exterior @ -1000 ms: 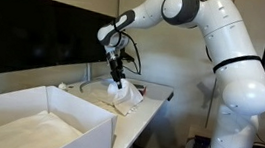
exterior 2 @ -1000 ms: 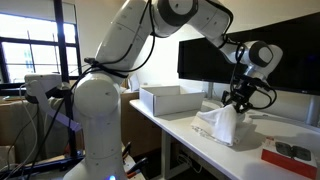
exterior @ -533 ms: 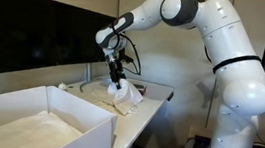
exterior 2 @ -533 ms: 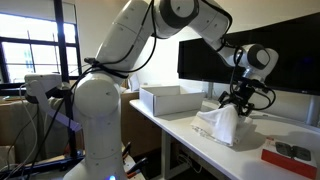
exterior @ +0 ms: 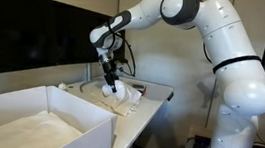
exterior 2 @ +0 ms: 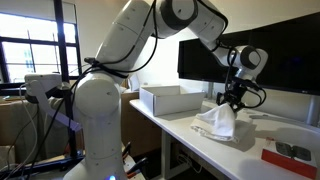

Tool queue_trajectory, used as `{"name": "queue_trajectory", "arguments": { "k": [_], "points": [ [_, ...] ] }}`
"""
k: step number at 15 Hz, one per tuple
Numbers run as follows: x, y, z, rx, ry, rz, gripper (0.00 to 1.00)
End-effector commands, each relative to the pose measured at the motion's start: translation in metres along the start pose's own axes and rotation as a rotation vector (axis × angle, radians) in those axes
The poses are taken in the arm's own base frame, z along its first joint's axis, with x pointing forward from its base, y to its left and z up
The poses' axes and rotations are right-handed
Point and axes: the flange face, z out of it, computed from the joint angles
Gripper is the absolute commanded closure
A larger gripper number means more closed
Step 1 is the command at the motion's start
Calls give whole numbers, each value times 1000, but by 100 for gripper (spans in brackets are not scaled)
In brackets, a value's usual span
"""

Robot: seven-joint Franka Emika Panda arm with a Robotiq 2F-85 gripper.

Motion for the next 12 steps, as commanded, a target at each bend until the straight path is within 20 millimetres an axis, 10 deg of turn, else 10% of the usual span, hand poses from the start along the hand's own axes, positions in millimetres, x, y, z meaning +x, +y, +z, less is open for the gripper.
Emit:
{"name": "queue_trajectory", "arguments": {
  "k": [1,12],
  "points": [
    [5,-14,-2,6,48,-25,90],
    [-32,-39,-95,262,317,-112,91]
  ]
}}
